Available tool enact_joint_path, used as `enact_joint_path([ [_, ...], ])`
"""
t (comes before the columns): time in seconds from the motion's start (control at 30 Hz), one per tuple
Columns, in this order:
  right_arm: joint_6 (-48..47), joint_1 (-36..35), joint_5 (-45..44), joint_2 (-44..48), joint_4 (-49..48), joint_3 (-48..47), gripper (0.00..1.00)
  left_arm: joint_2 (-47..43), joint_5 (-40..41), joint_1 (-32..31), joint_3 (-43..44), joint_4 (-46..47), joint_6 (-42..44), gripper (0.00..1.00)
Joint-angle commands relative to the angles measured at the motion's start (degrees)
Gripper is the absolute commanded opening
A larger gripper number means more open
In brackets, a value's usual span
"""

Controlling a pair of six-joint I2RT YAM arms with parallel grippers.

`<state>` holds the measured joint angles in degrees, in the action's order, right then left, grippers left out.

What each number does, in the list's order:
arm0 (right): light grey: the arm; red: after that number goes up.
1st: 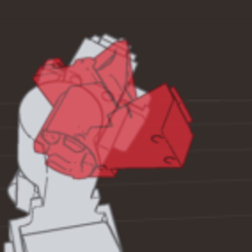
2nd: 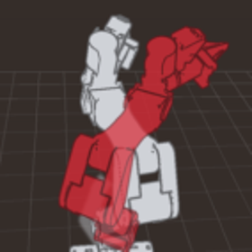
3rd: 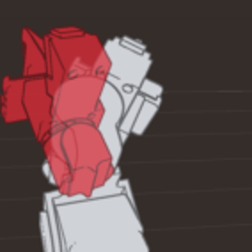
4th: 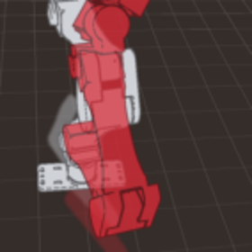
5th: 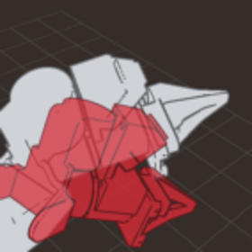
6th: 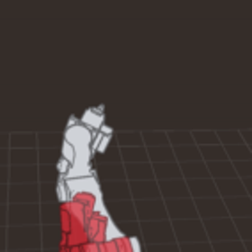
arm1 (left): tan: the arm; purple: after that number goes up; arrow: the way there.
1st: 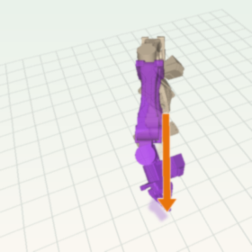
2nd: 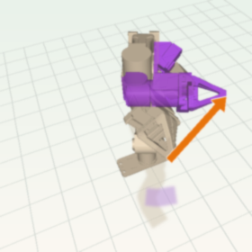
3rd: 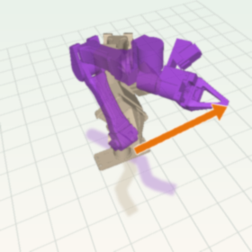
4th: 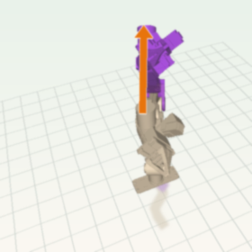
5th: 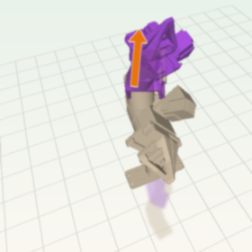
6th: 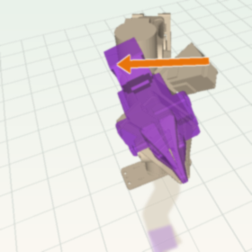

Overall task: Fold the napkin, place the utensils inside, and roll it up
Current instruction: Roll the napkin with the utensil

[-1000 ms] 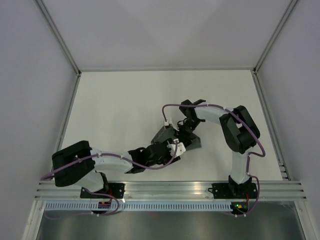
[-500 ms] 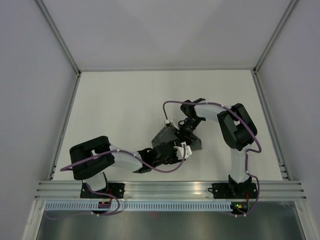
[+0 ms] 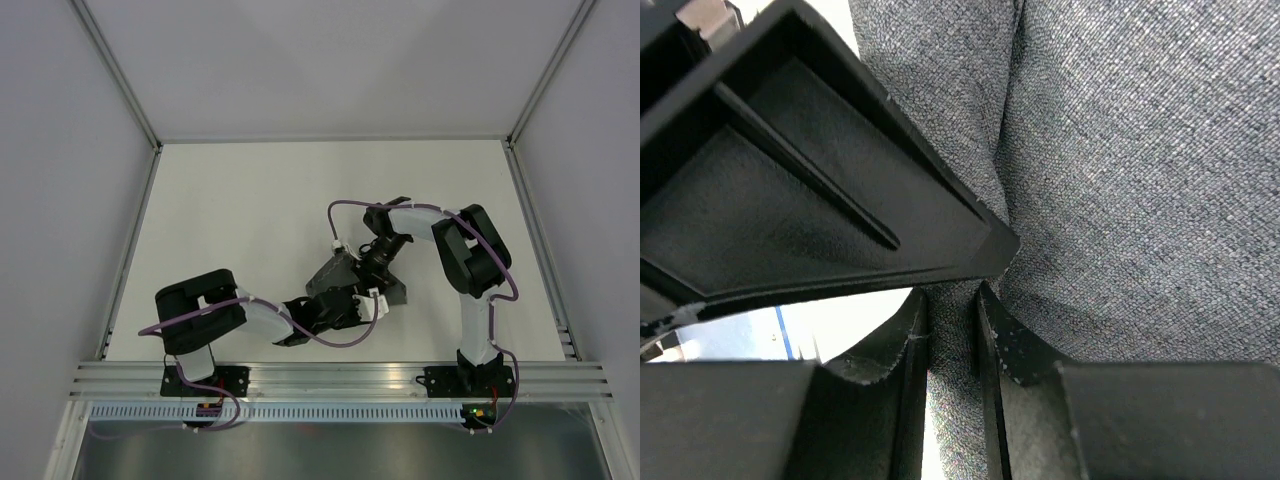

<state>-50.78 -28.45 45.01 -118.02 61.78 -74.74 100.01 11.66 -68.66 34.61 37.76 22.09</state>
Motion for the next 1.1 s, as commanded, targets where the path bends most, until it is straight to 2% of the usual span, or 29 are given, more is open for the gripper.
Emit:
enact_joint_path([
  [0.0,-3.7,0.4,-11.1,-4.7,-3.1,2.4,0.04,1.6,-1.1,-0.3,2.4,0.5,2.4,0.56],
  [0.07,-3.6,0.7,-10.5,-4.4,-3.0,2.0,0.06,1.8,-1.7,-0.3,2.6,-0.5,2.1,0.51],
  [0.13,-3.4,1.0,-9.7,-4.2,-2.5,1.2,0.12,1.7,-2.4,-0.2,2.7,-1.1,1.3,0.39],
  [0.17,-3.5,1.3,-9.3,-4.1,-2.1,0.8,0.14,1.8,-2.6,-0.3,2.7,-1.6,1.0,0.29],
  [0.3,-3.7,2.0,-7.5,-3.0,-0.3,-0.8,0.24,1.7,-4.5,-0.2,2.7,-3.3,-1.3,0.11],
  [0.37,-3.3,2.5,-6.4,-1.4,0.5,-2.0,0.32,1.6,-6.3,-0.2,2.8,-4.6,-2.7,0.04],
  [0.57,-1.4,4.9,-3.4,3.1,1.4,-4.0,0.44,1.9,-9.9,0.3,1.5,-5.0,-6.5,0.02],
  [0.67,-0.3,6.6,-1.6,6.8,1.2,-5.0,0.46,2.2,-11.4,0.8,0.7,-4.6,-9.0,0.02],
  [0.87,5.0,12.9,-1.2,14.3,-3.4,-5.2,0.48,2.6,-20.1,3.4,0.1,-5.2,-14.3,0.02],
  [1.07,5.3,19.4,-1.6,23.3,-9.5,0.7,0.48,2.4,-29.5,8.0,-1.7,-3.4,-20.3,0.02],
])
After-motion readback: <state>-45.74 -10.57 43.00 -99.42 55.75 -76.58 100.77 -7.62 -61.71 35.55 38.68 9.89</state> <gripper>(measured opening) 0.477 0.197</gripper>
